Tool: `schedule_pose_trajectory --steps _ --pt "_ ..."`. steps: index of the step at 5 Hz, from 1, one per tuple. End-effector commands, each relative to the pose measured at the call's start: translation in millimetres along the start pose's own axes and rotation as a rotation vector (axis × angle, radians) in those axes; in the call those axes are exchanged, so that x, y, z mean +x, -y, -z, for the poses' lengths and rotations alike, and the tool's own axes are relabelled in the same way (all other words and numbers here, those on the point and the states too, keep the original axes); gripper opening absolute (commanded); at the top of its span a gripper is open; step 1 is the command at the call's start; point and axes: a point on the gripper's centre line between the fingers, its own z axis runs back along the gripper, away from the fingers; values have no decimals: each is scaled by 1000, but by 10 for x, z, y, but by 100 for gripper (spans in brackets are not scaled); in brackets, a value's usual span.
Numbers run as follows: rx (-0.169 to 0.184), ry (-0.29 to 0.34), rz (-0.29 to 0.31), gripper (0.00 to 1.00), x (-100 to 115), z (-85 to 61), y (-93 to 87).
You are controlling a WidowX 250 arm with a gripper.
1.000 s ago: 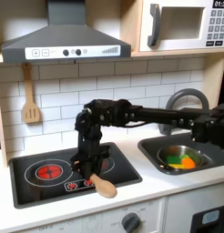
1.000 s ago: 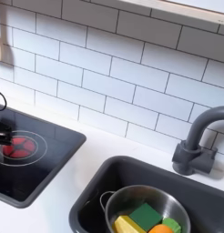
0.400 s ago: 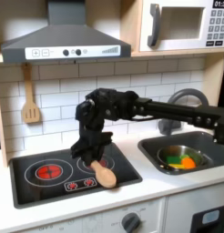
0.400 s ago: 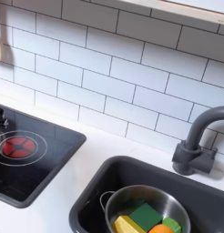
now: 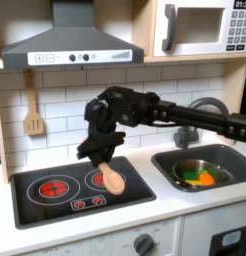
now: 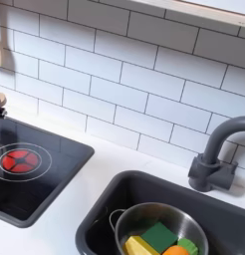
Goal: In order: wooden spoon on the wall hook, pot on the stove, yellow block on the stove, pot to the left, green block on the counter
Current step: 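Hang the wooden spoon on the wall hook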
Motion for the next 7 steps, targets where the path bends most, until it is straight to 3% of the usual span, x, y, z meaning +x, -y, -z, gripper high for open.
schedule_pose_trajectory --steps 1,4,5,6,7 --pt "-85 208 42 0 286 -196 54" --pt "-130 384 38 0 589 -263 84" --pt "-164 440 48 0 664 -314 126" --pt "-173 486 85 0 699 -318 211" --pt "-165 529 107 0 818 -379 186"
